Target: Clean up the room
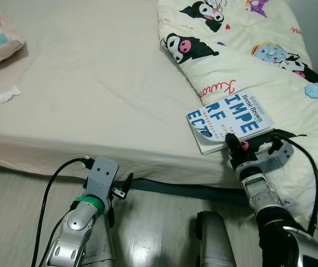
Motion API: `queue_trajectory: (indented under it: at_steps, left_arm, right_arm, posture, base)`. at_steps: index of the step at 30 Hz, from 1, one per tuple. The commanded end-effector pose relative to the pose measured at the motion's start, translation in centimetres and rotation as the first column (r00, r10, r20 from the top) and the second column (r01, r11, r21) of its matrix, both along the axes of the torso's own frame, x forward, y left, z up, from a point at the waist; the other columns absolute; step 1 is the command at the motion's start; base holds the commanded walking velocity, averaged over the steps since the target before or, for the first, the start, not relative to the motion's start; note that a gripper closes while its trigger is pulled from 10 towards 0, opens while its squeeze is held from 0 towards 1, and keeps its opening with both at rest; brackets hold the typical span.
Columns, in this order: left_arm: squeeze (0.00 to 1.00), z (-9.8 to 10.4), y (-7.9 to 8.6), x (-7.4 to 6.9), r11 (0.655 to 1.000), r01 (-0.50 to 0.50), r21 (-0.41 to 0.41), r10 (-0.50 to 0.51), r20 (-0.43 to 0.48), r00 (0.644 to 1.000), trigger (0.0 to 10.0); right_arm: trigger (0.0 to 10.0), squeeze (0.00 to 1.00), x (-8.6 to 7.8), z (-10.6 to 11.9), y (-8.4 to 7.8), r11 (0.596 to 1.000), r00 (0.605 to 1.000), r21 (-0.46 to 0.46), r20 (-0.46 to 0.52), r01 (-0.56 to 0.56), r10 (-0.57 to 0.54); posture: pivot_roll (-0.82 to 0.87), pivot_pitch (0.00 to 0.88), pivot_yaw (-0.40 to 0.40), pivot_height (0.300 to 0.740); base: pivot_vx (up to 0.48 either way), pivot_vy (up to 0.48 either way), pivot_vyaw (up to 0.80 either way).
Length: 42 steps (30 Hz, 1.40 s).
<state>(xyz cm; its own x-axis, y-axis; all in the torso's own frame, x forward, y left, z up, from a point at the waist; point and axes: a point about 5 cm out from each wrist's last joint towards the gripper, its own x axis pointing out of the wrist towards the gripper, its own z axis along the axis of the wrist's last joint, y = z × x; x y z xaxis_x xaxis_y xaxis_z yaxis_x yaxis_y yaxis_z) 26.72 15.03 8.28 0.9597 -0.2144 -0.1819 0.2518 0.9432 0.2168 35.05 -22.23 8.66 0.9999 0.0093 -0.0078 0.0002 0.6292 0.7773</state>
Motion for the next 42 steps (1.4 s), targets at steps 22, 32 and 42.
queue_trajectory:
  at_steps: [22,32,42]
  left_arm:
    - [0.0,-0.5,-0.1,-0.3,1.0,-0.001,0.014,0.001,-0.034,0.999,10.0]
    - [0.0,-0.5,-0.5,-0.1,1.0,0.0,0.006,0.0,-0.034,0.999,10.0]
    - [0.0,-0.5,-0.7,0.4,1.0,-0.009,-0.006,0.009,-0.026,1.0,10.0]
  right_arm:
    - [0.0,0.0,2.5,2.8,2.2,0.977,0.999,0.212,0.04,-0.029,0.021]
    - [0.0,0.0,2.7,3.8,1.1,0.956,0.995,0.292,0.096,-0.022,-0.006]
    - [0.0,0.0,3.3,6.0,1.5,0.977,0.972,0.162,0.21,-0.137,0.101]
  posture:
    - [0.15,0.178,0.031,0.524]
    - [0.13,0.171,0.027,0.524]
    - [0.12,0.154,0.014,0.524]
  base:
    - [0.0,0.0,0.0]
    - [0.0,0.0,0.0]
    - [0.0,0.0,0.0]
